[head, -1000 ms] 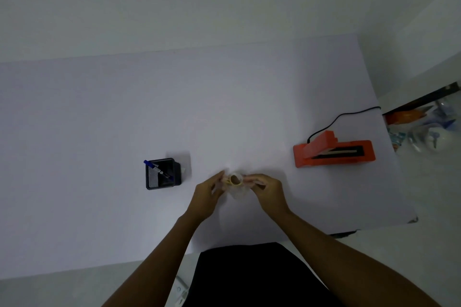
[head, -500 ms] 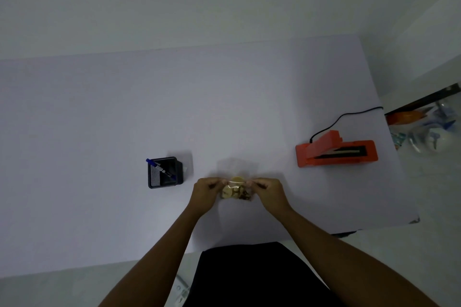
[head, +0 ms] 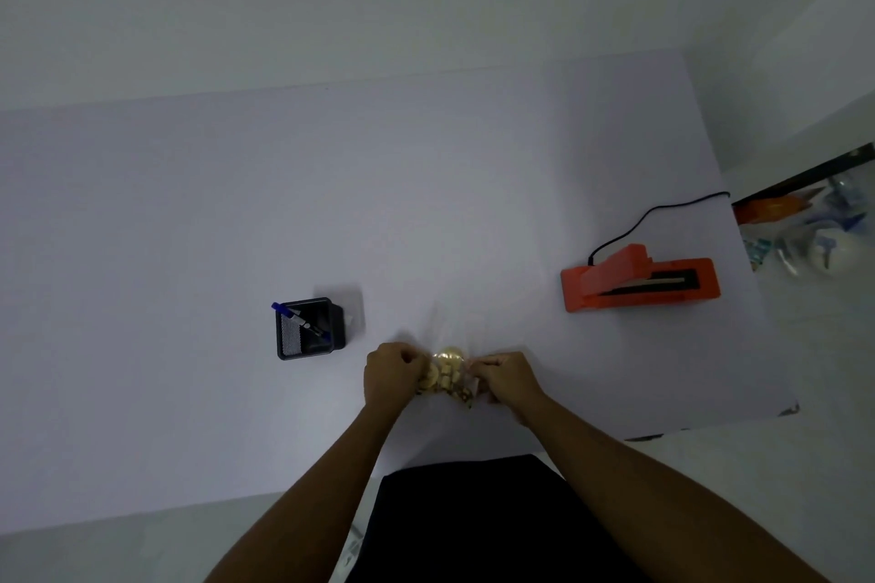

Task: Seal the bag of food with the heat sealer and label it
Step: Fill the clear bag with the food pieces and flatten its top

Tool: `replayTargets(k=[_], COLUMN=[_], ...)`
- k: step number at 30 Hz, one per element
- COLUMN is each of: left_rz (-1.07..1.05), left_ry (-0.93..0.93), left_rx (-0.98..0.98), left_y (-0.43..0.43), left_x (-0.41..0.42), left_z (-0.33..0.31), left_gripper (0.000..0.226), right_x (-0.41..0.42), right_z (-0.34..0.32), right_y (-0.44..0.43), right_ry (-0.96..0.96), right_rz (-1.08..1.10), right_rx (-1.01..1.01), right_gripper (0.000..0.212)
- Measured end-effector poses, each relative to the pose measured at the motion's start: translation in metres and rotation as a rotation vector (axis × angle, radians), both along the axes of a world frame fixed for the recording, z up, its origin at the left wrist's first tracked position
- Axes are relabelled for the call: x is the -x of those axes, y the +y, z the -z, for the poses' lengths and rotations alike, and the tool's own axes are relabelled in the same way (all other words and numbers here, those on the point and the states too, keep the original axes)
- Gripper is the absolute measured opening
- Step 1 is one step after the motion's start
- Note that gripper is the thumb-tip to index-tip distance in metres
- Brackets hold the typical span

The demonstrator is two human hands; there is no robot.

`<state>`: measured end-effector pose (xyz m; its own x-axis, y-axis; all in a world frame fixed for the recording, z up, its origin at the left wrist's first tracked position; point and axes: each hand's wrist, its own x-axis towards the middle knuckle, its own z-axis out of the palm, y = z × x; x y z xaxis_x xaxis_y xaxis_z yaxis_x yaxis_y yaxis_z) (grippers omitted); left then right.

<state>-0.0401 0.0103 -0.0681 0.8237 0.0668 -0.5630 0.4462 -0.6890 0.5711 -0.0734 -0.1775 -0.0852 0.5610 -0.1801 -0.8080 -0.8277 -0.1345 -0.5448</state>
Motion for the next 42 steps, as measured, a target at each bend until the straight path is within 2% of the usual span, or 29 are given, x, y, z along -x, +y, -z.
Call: replayTargets(k=[2, 5, 8, 10, 11, 14, 20, 23, 26, 30, 35, 38, 42], left_rz=[0.026, 0.199, 0.539, 0.643, 0.649, 0.674, 0.759, 0.824, 0.813, 0.765, 0.776, 0.758, 0.774], left_ry=[-0.081, -0.216, -0.274, -0.296, -0.298, -0.283, -0.206, -0.206, -0.207, -0.166, -0.075, -0.065, -0.050], left_rx=[-0.070, -0.147, -0.194, -0.194, -0.181, -0.206, -0.337, -0.421, -0.447, -0.435, -0.431, -0.413, -0.414], left_y=[-0.004, -0.008, -0.015, -0.017, -0.019, -0.024, -0.034, -0.037, -0.043, -0.044, -0.046, -0.047, -0.045], left_x=[0.000, 0.000, 0.006, 0.013, 0.016, 0.022, 0.024, 0.028, 0.029, 0.030, 0.031, 0.033, 0.034], left_z=[0.000, 0.004, 0.008, 0.005, 0.003, -0.002, -0.012, -0.010, -0.008, -0.006, -0.003, -0.002, -0.001], left_gripper=[0.009, 0.031, 0.022, 0.013, 0.014, 0.042, 0.051, 0.058, 0.066, 0.077, 0.092, 0.099, 0.100], right_x=[-0.001, -0.003, -0.005, -0.006, -0.006, -0.006, -0.005, -0.002, -0.004, -0.021, -0.043, -0.049, -0.063], right_z=[0.001, 0.001, 0.001, 0.001, 0.001, 0.001, 0.000, -0.002, -0.003, -0.011, -0.014, -0.006, -0.001], right_y=[0.001, 0.001, 0.002, 0.002, 0.002, 0.002, -0.004, -0.015, -0.023, -0.020, -0.005, 0.001, -0.004], right_ry=[0.014, 0.032, 0.048, 0.053, 0.053, 0.045, 0.021, -0.035, -0.183, -0.295, -0.228, -0.198, -0.230], right_rz=[-0.010, -0.011, -0.029, -0.038, -0.044, -0.060, -0.061, 0.075, 0.234, 0.268, 0.174, 0.107, 0.040], right_rx=[0.018, 0.024, 0.025, 0.027, 0.029, 0.030, 0.025, 0.080, 0.115, -0.055, -0.352, -0.385, -0.323], right_gripper=[0.009, 0.012, 0.016, 0.017, 0.017, 0.016, 0.028, 0.038, 0.037, 0.031, 0.030, 0.029, 0.028])
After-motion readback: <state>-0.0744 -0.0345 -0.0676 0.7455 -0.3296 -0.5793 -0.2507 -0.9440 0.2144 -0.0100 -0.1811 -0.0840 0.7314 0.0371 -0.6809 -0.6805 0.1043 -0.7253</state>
